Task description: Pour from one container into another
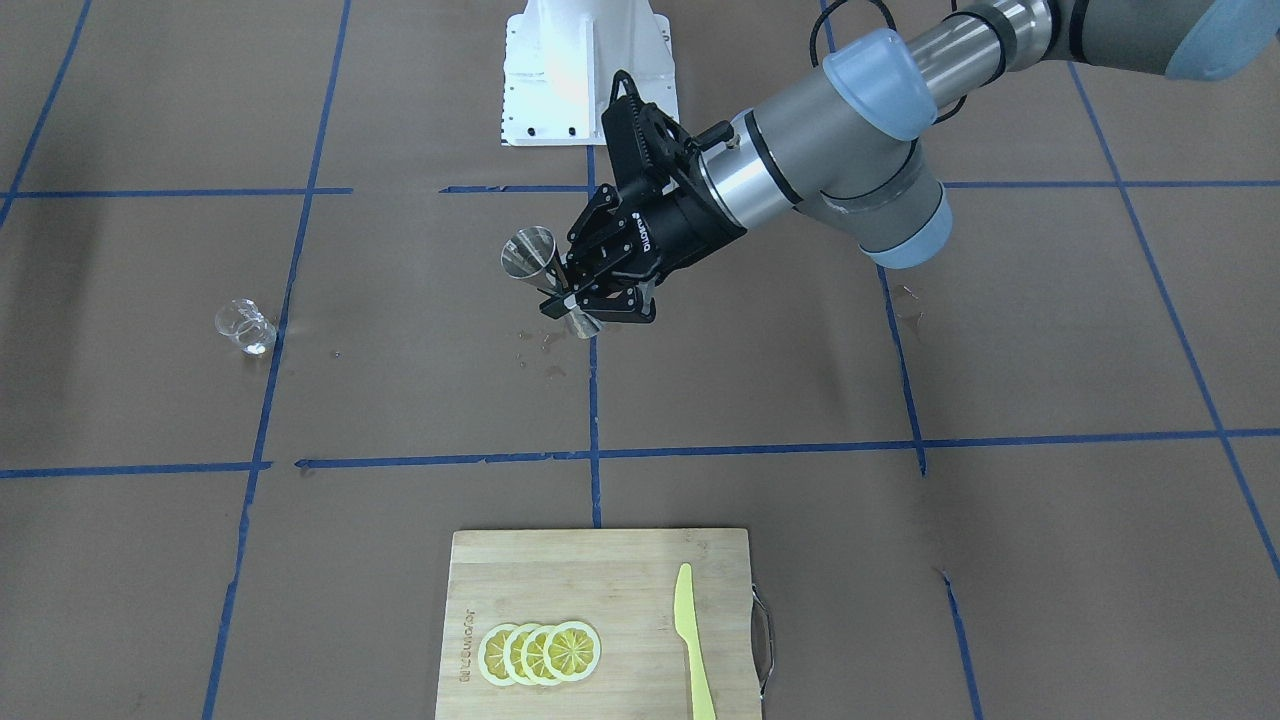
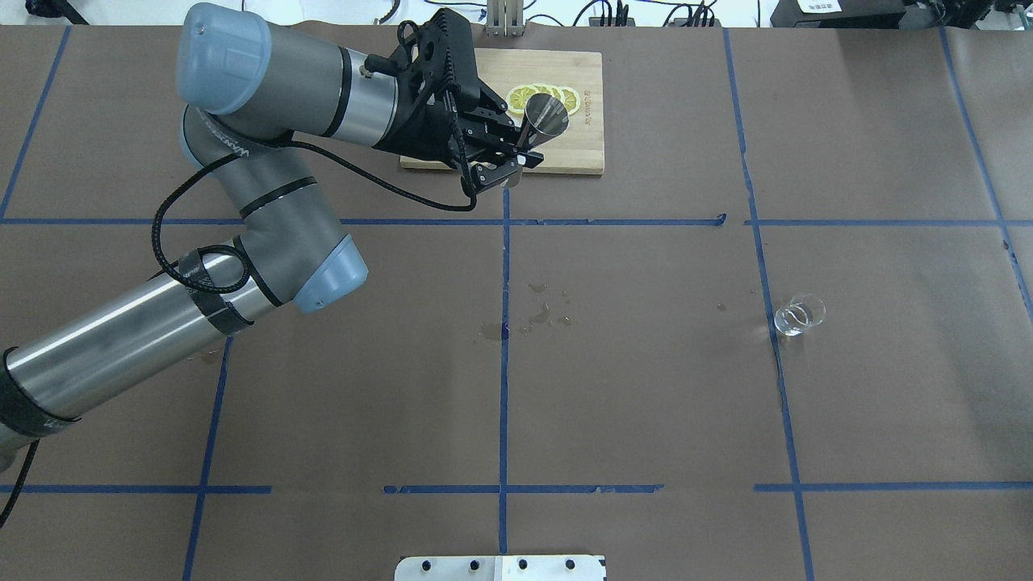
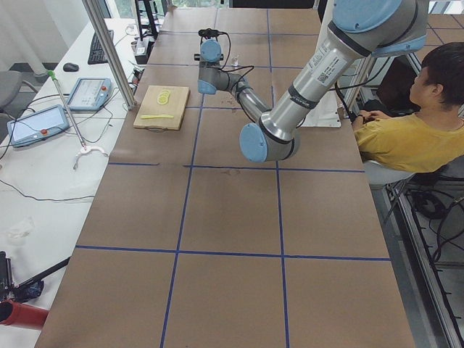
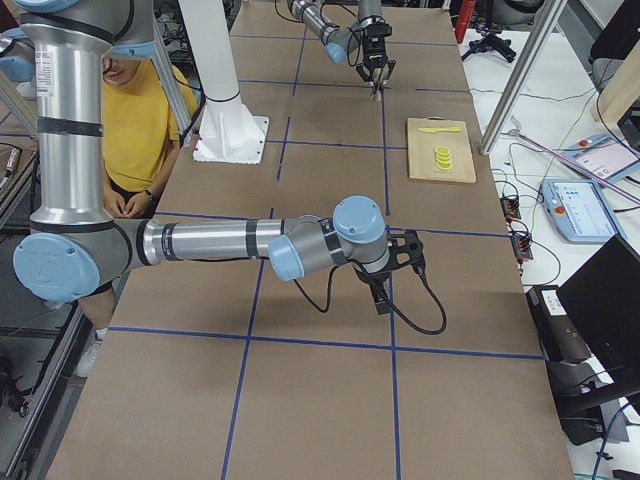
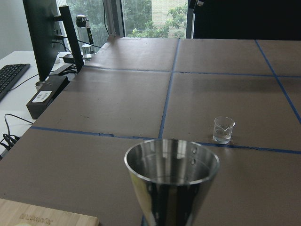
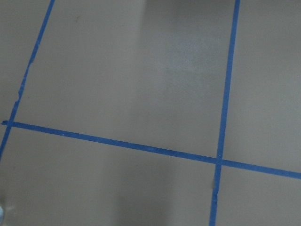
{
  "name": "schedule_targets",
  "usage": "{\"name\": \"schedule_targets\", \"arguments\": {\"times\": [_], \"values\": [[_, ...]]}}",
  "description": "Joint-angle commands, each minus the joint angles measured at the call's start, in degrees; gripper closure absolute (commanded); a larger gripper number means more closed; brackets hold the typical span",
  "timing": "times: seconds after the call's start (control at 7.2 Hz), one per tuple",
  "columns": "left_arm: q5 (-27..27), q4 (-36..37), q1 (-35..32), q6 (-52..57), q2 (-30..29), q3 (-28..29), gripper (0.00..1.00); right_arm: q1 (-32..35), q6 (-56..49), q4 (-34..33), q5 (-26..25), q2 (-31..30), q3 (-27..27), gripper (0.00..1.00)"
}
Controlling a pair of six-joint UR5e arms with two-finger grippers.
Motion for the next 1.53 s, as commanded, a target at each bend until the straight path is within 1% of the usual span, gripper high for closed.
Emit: {"name": "schedule_targets", "arguments": {"times": [0.0,0.14,0.28,0.42,0.56,0.83,0.97,1.11,1.39], "values": [[-0.3,0.1,-1.0,2.1,0.2,0.1,1.0,-9.3,18.2,-0.2,-1.0,-0.8,10.0,0.0],[-0.6,-0.1,-1.0,2.5,0.3,0.1,1.0,-12.8,22.9,-0.8,-2.2,-1.3,14.2,0.0],[-0.8,-0.3,-1.1,2.5,1.0,0.0,1.0,-16.8,26.1,-5.8,-6.1,-1.6,19.9,0.0],[-0.8,-0.5,-1.2,2.5,1.1,0.0,1.0,-21.1,31.7,-11.0,-9.5,-1.7,25.7,0.01],[-0.7,-0.6,-1.3,2.3,1.1,0.0,1.0,-27.5,40.4,-11.2,-15.2,-1.8,28.2,0.01],[-0.4,-0.5,-1.5,2.1,1.7,0.1,1.0,-41.3,53.9,-9.4,-31.5,-1.8,30.5,0.0],[-0.3,-0.5,-1.5,2.0,2.0,0.0,1.0,-46.4,58.5,-6.4,-38.9,-2.9,30.5,0.0],[-0.2,-0.5,-1.6,2.0,2.1,0.0,1.0,-51.7,62.8,-4.4,-47.9,-4.0,30.5,0.0],[-0.1,-0.6,-1.7,2.0,2.7,0.0,1.0,-63.3,68.7,-4.2,-67.2,-5.8,30.0,0.0]]}}
